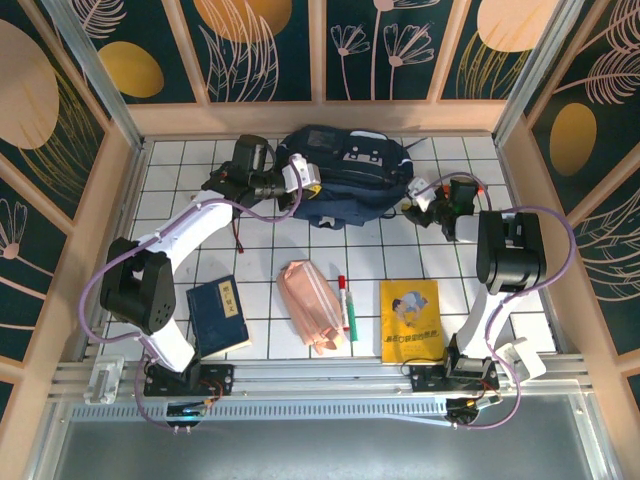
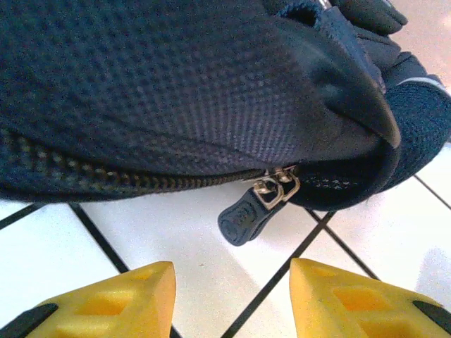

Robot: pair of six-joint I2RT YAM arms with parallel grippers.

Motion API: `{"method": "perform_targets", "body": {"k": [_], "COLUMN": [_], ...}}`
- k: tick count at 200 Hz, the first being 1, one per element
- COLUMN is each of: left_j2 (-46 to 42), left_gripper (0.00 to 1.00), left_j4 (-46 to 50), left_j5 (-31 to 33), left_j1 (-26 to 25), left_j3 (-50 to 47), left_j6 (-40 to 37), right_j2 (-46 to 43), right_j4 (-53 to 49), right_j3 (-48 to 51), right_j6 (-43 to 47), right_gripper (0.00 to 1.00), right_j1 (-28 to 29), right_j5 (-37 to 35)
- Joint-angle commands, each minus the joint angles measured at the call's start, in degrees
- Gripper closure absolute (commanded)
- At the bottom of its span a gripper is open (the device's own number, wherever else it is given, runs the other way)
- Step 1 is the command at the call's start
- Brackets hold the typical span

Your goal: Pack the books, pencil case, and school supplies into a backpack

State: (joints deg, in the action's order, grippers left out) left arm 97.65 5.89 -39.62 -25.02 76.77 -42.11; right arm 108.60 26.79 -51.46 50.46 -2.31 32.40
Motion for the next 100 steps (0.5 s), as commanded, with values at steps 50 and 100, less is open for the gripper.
{"method": "perform_targets", "body": {"k": [50,100], "left_j2": [0.0,0.0], "left_gripper": [1.00,1.00], "left_j4": [-3.8,-4.3], "left_j5": [-5.6,-5.2], "left_j1": [0.4,0.4], "left_j3": [2.7,2.7], "left_j6": [1.2,1.6], "right_j2": [0.0,0.9], "right_j4": [5.5,7.3], "right_j3": [-1.3,0.0], "right_j6": [-1.1,-0.3], "right_gripper": [0.62,0.84], "right_j1": [1.6,1.9], "right_j5": [0.1,-2.6]}}
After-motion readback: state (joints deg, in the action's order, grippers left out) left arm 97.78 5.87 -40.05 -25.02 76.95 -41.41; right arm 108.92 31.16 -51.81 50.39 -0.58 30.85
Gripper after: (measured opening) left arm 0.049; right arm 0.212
